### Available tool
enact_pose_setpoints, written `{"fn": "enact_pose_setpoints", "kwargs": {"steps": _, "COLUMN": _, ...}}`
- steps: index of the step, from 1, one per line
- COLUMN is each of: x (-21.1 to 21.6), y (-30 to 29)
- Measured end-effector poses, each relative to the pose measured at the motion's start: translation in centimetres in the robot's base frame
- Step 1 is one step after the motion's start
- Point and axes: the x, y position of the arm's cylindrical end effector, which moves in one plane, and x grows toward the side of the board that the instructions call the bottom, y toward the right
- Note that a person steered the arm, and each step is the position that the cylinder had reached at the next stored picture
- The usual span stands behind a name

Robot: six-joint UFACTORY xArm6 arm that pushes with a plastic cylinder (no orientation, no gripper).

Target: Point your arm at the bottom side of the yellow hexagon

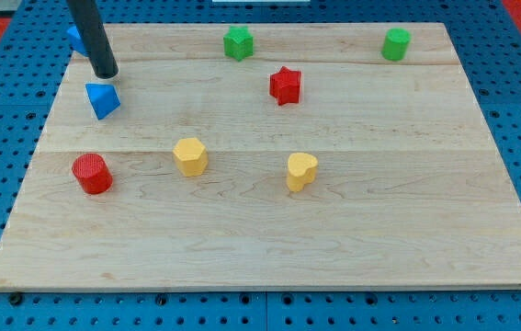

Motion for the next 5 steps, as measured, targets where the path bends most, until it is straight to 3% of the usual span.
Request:
{"fn": "enact_pose_setpoints", "kwargs": {"steps": 3, "x": -0.6, "y": 0.3}}
{"fn": "enact_pose_setpoints", "kwargs": {"steps": 4, "x": -1.3, "y": 4.7}}
{"fn": "enact_pose_setpoints", "kwargs": {"steps": 5, "x": 0.7, "y": 10.0}}
